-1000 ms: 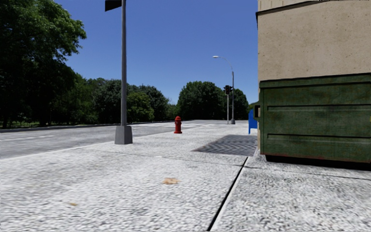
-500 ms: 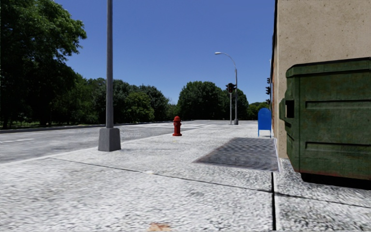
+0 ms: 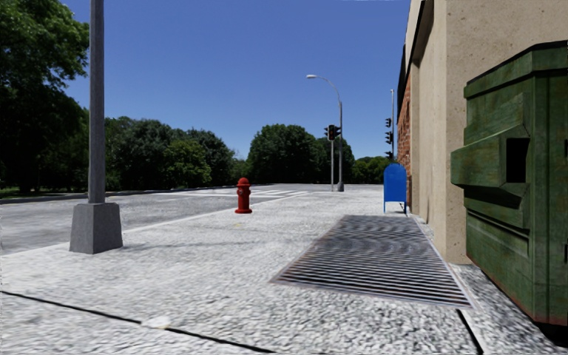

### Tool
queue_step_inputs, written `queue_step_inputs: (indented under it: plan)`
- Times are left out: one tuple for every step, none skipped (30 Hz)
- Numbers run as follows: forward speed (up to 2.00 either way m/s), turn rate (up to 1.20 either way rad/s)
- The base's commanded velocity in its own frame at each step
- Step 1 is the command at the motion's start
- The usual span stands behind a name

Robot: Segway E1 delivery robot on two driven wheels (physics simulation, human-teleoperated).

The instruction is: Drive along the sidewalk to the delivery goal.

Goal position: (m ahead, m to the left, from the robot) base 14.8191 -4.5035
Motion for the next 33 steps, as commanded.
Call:
queue_step_inputs:
  plan:
    - [2.00,-0.42]
    - [2.00,-0.42]
    - [2.00,-0.42]
    - [2.00,-0.42]
    - [2.00,-0.42]
    - [2.00,-0.40]
    - [2.00,-0.40]
    - [2.00,-0.39]
    - [2.00,-0.39]
    - [2.00,-0.38]
    - [2.00,-0.38]
    - [2.00,-0.36]
    - [2.00,-0.35]
    - [2.00,-0.35]
    - [2.00,-0.35]
    - [2.00,-0.34]
    - [2.00,-0.29]
    - [2.00,-0.29]
    - [2.00,-0.11]
    - [2.00,0.00]
    - [2.00,0.00]
    - [2.00,0.00]
    - [2.00,0.00]
    - [2.00,0.00]
    - [2.00,0.00]
    - [2.00,0.00]
    - [2.00,0.00]
    - [2.00,0.00]
    - [2.00,0.00]
    - [2.00,0.00]
    - [2.00,-0.04]
    - [2.00,-0.04]
    - [2.00,-0.07]
